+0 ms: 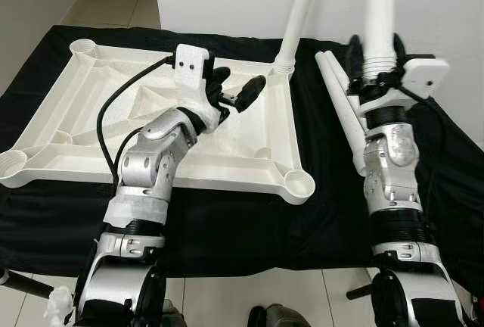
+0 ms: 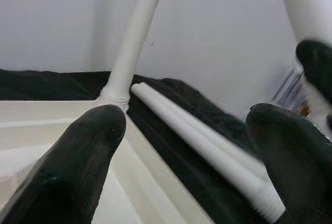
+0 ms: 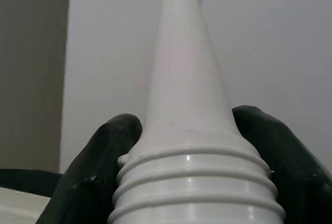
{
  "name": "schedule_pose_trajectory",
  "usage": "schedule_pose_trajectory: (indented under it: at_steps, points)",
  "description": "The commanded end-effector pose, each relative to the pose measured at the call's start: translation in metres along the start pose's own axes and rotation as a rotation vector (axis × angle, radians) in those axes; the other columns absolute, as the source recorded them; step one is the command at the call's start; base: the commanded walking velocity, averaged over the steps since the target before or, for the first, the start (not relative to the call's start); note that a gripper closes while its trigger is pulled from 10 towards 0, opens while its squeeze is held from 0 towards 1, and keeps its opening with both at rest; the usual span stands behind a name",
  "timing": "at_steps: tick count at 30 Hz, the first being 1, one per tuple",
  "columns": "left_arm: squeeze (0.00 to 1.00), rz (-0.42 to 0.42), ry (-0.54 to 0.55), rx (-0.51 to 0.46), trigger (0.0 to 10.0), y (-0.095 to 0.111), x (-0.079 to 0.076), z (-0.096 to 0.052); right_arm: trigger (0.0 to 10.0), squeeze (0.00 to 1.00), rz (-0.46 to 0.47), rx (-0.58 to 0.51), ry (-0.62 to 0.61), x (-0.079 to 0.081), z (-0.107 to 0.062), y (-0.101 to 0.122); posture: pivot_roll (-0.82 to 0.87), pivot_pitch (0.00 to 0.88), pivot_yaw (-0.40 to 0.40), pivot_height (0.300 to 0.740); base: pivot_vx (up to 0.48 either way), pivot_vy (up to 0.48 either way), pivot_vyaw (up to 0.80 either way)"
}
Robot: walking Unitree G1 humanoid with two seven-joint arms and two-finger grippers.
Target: Building children table
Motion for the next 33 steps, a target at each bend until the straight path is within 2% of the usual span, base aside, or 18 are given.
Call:
schedule_pose_trajectory:
  at_steps: [1, 3, 6, 9, 11, 12, 13, 14, 15, 17, 18, 20, 26, 29, 33]
  points:
    - [0.00, -0.042, -0.050, -0.016, 10.0, 0.009, -0.006, 0.002, 10.0, 0.00, 0.002, -0.050, 0.019, 0.000, 0.001, 0.011, 0.06, 0.000, -0.039, 0.740, 0.000, 0.000, 0.00]
    - [0.00, -0.061, -0.055, -0.024, 10.0, 0.013, -0.006, 0.003, 10.0, 0.00, 0.008, -0.054, 0.033, 0.001, 0.001, 0.012, 0.06, 0.000, -0.039, 0.740, 0.000, 0.000, 0.00]
    - [0.00, -0.144, -0.102, -0.038, 10.0, 0.025, -0.010, 0.004, 10.0, 0.00, 0.028, -0.036, 0.091, 0.006, -0.001, 0.009, 0.06, 0.000, -0.037, 0.740, 0.000, 0.000, 0.00]
    - [0.00, -0.162, -0.115, -0.041, 10.0, 0.028, -0.012, 0.004, 10.0, 0.00, 0.031, -0.031, 0.105, 0.008, -0.002, 0.008, 0.06, 0.000, -0.037, 0.740, 0.000, 0.000, 0.00]
    - [0.00, -0.217, -0.150, -0.016, 10.0, 0.031, -0.014, 0.005, 10.0, 0.00, 0.066, 0.023, 0.206, 0.028, -0.012, -0.003, 0.06, 0.000, -0.039, 0.740, 0.000, 0.000, 0.00]
    - [0.00, -0.217, -0.150, -0.016, 10.0, 0.031, -0.014, 0.005, 10.0, 0.00, 0.066, 0.023, 0.206, 0.028, -0.012, -0.003, 0.06, 0.000, -0.039, 0.740, 0.000, 0.000, 0.00]
    - [0.00, -0.239, -0.155, 0.003, 10.0, 0.030, -0.014, 0.006, 10.0, 0.00, 0.090, 0.053, 0.276, 0.043, -0.020, -0.009, 0.06, 0.000, -0.040, 0.740, 0.000, 0.000, 0.00]
    - [0.00, -0.239, -0.155, 0.003, 10.0, 0.030, -0.014, 0.006, 10.0, 0.00, 0.090, 0.053, 0.276, 0.043, -0.020, -0.009, 0.06, 0.000, -0.040, 0.740, 0.000, 0.000, 0.00]
    - [0.00, -0.261, -0.160, 0.014, 10.0, 0.030, -0.015, 0.007, 10.0, 0.00, 0.126, 0.087, 0.347, 0.058, -0.029, -0.014, 0.06, 0.000, -0.040, 0.740, 0.000, 0.000, 0.00]
    - [0.00, -0.296, -0.169, 0.024, 10.0, 0.031, -0.017, 0.009, 10.0, 0.00, 0.163, 0.117, 0.440, 0.078, -0.041, -0.018, 0.06, 0.000, -0.041, 0.740, 0.000, 0.000, 0.00]
    - [0.00, -0.296, -0.169, 0.024, 10.0, 0.031, -0.017, 0.009, 10.0, 0.00, 0.163, 0.117, 0.440, 0.078, -0.041, -0.018, 0.06, 0.000, -0.041, 0.740, 0.000, 0.000, 0.00]
    - [0.00, -0.321, -0.170, 0.030, 10.0, 0.031, -0.017, 0.012, 10.0, 0.00, 0.196, 0.134, 0.511, 0.094, -0.050, -0.019, 0.06, 0.000, -0.041, 0.740, 0.000, 0.000, 0.00]
    - [0.00, -0.321, -0.146, 0.075, 10.0, 0.023, -0.013, 0.014, 10.0, 0.00, 0.221, 0.142, 0.551, 0.103, -0.054, -0.019, 0.05, 0.000, -0.039, 0.740, 0.000, 0.000, 0.00]
    - [0.00, -0.323, -0.103, 0.125, 10.0, 0.014, -0.005, 0.013, 10.0, 0.00, 0.222, 0.149, 0.569, 0.107, -0.058, -0.020, 0.05, 0.000, -0.038, 0.740, 0.000, 0.000, 0.00]
    - [0.00, -0.322, -0.077, 0.139, 10.0, 0.012, 0.000, 0.013, 10.0, 0.00, 0.231, 0.166, 0.587, 0.110, -0.062, -0.021, 0.05, 0.000, -0.038, 0.740, 0.000, 0.000, 0.00]
Point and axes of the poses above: a point about 5 cm out from each wrist's last joint towards the gripper, its own z axis pointing out of the wrist towards the gripper, its own y axis along the axis of the wrist's last joint, x = y × z, the point moved 6 cm from there along z, pointing out of the wrist towards the gripper, and after that the axes turned 6 degrees about -z, right-handed, at the moved point
